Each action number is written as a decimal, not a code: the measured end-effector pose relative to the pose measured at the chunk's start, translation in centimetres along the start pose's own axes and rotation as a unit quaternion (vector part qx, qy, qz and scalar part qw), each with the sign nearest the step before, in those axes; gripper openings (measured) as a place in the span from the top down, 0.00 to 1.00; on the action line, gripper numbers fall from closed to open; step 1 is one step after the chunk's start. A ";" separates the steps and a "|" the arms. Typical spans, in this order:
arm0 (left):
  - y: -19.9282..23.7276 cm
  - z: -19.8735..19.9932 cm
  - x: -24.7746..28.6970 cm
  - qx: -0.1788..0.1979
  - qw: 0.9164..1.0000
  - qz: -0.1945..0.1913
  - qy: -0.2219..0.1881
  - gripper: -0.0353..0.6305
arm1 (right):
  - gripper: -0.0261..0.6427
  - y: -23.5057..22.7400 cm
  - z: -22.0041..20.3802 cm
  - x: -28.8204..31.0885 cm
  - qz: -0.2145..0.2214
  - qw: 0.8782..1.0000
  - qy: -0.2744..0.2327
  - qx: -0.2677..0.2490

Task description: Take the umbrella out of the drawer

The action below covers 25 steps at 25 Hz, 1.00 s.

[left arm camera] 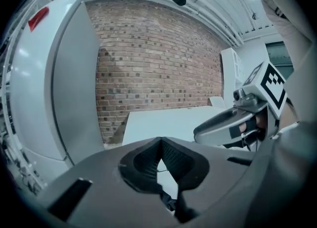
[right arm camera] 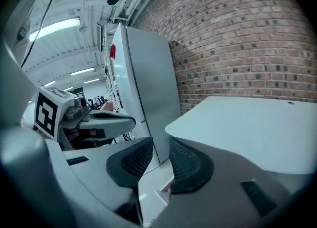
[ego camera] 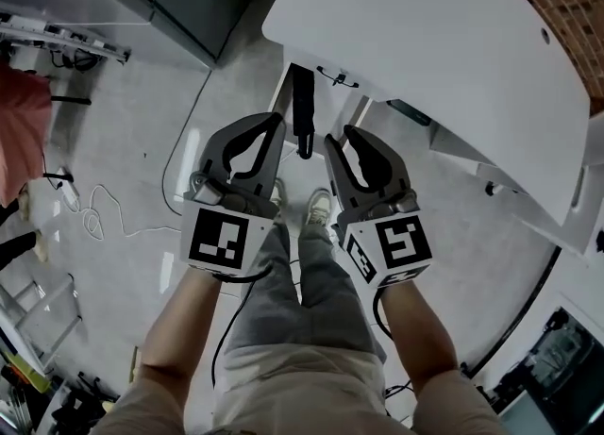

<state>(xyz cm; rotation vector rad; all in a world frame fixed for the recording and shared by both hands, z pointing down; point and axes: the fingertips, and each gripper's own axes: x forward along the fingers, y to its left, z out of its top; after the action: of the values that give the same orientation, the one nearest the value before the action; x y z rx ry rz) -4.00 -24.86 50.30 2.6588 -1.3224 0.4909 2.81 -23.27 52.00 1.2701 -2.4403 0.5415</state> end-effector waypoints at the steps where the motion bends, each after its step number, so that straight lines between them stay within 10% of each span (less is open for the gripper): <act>1: 0.0 -1.1 0.6 -0.005 1.000 -0.002 0.003 0.94 | 0.83 -0.5 -1.6 0.8 -0.004 1.000 0.011 0.004; 25: 1.8 -27.2 12.6 -0.101 0.991 -0.010 0.085 0.94 | 0.60 -7.9 -29.4 18.6 0.005 0.985 0.164 0.045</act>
<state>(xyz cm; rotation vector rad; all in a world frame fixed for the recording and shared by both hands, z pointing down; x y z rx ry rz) -4.53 -28.39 80.11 2.4060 -1.2259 0.5384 2.76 -26.51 87.54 1.1025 -2.1708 0.8038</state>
